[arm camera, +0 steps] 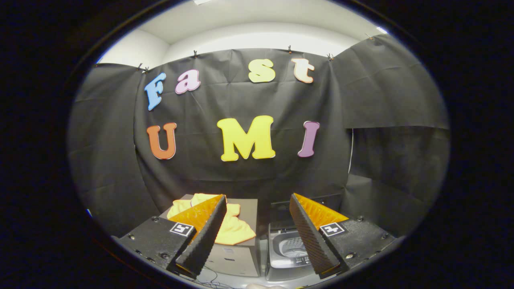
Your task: Put the clothes into the washing machine and then close the washing machine lid.
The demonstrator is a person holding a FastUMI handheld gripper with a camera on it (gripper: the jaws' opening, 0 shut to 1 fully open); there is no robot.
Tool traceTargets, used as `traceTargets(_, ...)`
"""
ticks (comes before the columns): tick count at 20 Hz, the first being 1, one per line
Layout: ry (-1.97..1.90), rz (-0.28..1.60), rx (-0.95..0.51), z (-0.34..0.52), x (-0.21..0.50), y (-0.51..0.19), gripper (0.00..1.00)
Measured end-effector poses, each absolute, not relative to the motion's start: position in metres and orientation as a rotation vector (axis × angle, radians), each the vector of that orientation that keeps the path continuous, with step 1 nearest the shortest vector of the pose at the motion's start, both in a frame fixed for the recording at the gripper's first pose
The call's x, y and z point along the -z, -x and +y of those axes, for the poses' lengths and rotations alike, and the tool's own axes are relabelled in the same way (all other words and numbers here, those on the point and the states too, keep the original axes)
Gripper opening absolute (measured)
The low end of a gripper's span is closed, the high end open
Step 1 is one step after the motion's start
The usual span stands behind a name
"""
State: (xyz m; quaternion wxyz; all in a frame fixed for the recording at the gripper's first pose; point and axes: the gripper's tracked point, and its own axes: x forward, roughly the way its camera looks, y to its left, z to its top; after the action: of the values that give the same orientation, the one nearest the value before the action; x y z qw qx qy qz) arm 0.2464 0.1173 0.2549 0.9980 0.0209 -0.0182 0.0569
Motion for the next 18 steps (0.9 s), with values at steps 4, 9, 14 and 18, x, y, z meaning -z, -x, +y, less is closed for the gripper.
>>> traceTargets(4,-0.057,0.016,-0.184,0.170,-0.269,-0.292,0.99)
traceTargets(9,-0.039,0.074,-0.226,0.222,-0.271,-0.345,0.99)
traceTargets(14,-0.033,0.183,-0.260,0.271,-0.242,-0.390,0.99)
traceTargets(18,-0.017,0.292,-0.274,0.302,-0.202,-0.419,0.99)
